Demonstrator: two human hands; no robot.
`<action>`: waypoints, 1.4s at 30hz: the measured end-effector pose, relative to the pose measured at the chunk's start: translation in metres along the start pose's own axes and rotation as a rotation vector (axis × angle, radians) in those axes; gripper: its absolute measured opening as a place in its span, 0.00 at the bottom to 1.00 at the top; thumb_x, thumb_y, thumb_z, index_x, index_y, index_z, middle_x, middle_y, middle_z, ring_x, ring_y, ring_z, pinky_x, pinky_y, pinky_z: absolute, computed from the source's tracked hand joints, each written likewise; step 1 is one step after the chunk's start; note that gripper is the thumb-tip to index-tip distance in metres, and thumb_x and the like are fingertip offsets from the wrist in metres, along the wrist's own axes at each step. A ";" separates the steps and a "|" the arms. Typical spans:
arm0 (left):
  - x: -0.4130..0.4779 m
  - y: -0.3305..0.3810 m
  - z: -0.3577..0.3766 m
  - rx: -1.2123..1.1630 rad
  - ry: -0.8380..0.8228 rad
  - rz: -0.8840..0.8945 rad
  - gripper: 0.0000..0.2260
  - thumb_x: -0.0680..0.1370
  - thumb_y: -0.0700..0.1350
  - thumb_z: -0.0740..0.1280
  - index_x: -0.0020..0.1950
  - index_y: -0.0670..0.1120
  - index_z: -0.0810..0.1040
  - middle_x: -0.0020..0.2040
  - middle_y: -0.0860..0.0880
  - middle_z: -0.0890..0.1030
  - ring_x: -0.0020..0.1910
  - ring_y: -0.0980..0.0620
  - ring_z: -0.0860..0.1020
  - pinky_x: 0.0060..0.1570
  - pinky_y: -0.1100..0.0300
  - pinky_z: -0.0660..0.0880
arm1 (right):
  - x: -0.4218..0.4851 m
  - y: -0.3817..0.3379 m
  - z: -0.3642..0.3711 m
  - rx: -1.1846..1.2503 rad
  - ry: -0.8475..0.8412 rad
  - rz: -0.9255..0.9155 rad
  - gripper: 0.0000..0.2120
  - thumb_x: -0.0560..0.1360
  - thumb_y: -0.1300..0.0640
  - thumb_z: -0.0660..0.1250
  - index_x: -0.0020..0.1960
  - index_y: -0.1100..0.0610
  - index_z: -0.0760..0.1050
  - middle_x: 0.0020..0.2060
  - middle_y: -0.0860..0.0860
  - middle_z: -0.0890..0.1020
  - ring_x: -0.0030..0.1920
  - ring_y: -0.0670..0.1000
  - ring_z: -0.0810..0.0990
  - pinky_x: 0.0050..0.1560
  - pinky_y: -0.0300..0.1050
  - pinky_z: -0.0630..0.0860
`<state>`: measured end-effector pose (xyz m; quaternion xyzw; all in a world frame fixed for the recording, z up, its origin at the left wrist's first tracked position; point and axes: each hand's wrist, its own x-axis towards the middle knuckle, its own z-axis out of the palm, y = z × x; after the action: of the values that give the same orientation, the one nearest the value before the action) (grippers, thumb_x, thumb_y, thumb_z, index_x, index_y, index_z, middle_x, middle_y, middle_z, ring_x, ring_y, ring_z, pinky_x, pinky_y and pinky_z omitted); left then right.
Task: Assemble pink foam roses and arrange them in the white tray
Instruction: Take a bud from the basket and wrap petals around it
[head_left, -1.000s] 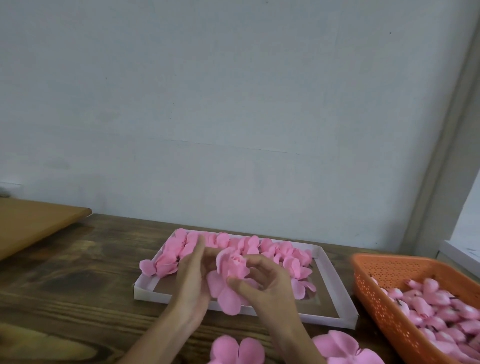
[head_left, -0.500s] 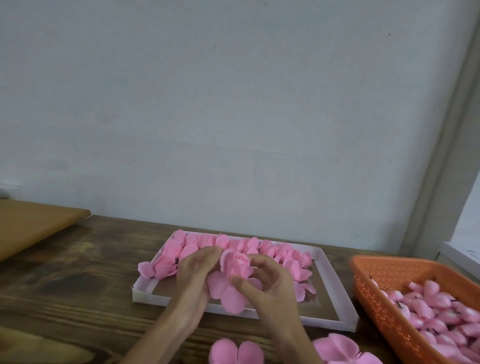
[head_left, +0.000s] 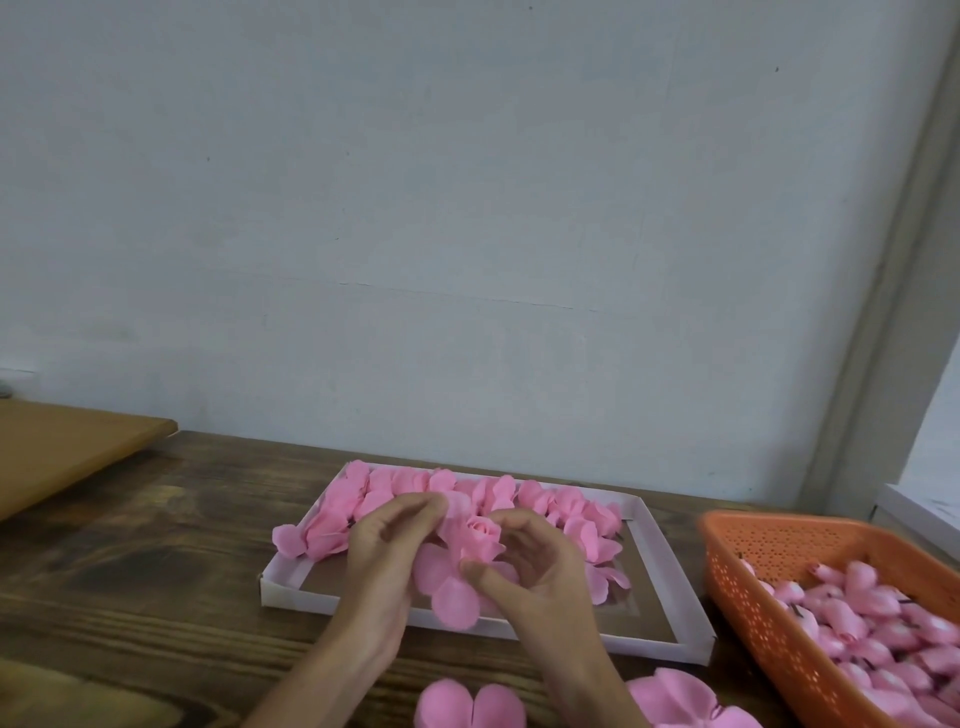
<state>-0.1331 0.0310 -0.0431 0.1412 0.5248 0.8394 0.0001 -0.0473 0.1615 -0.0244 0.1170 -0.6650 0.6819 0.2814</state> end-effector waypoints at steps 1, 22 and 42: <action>-0.001 0.001 0.000 0.005 -0.005 0.009 0.12 0.71 0.49 0.76 0.50 0.44 0.88 0.50 0.40 0.87 0.49 0.44 0.85 0.50 0.48 0.81 | 0.000 0.000 0.000 0.005 0.000 -0.004 0.18 0.69 0.74 0.76 0.48 0.53 0.83 0.46 0.57 0.86 0.50 0.56 0.86 0.50 0.47 0.83; -0.004 0.010 0.001 -0.030 -0.160 0.066 0.25 0.79 0.56 0.66 0.51 0.32 0.85 0.52 0.31 0.85 0.53 0.33 0.84 0.50 0.52 0.82 | 0.001 -0.003 -0.004 -0.125 0.066 -0.014 0.14 0.70 0.65 0.77 0.49 0.49 0.84 0.49 0.50 0.88 0.52 0.51 0.86 0.52 0.41 0.81; 0.004 0.014 -0.010 0.149 -0.321 -0.014 0.24 0.67 0.53 0.81 0.62 0.50 0.86 0.62 0.44 0.85 0.63 0.43 0.83 0.62 0.42 0.79 | 0.004 -0.008 -0.008 0.009 0.135 0.093 0.14 0.71 0.68 0.78 0.54 0.57 0.84 0.47 0.53 0.89 0.49 0.53 0.88 0.45 0.41 0.83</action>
<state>-0.1374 0.0162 -0.0342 0.2693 0.5797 0.7650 0.0792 -0.0443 0.1702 -0.0170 0.0411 -0.6460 0.7035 0.2932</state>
